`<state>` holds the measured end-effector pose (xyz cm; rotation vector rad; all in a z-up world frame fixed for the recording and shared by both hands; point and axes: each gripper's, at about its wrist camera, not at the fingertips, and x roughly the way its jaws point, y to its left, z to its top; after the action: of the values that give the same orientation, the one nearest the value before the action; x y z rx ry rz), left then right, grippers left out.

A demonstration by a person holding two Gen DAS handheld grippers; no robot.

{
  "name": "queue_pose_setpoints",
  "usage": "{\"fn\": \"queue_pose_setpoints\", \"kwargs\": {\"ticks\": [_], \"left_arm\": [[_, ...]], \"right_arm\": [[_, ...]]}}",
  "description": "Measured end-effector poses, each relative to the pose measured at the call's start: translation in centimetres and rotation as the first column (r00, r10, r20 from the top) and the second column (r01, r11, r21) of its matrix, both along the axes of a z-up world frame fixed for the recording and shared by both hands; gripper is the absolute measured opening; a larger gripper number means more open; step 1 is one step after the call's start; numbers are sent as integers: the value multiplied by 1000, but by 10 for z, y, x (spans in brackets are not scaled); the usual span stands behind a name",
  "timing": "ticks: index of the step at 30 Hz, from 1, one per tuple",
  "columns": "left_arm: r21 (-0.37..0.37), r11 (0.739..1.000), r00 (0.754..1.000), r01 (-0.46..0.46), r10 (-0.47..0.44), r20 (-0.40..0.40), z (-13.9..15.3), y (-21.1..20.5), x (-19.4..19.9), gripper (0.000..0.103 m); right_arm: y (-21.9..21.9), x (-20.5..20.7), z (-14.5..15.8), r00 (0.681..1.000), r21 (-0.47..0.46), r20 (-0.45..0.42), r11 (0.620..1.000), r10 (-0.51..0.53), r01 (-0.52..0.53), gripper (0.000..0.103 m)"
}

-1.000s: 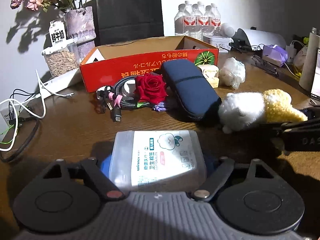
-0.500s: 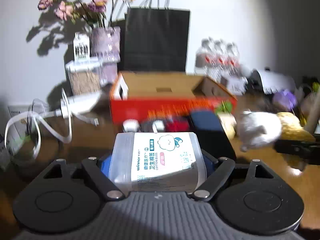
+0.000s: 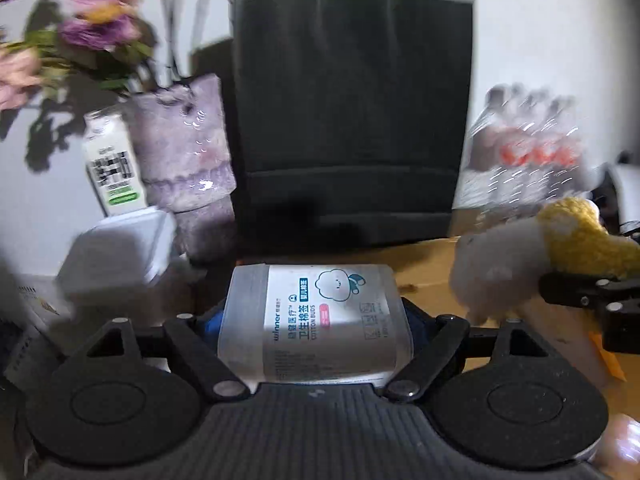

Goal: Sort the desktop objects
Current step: 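Carry both held items into the cardboard box and open both tools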

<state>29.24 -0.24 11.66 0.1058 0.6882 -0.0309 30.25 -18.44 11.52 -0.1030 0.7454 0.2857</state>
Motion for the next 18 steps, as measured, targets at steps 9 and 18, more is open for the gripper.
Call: {"fn": "queue_pose_setpoints", "kwargs": {"ticks": [9,18], "left_arm": [[73,997,972,-12,28,-234,-69,-3,92,85],[39,999,972,-14,22,-235,-62,3,86,90]], "right_arm": [[7,73,-74,981,-111,-177,992,-81,62,64],[5,54,-57,990,-197,-51,973,-128,116,74]]}}
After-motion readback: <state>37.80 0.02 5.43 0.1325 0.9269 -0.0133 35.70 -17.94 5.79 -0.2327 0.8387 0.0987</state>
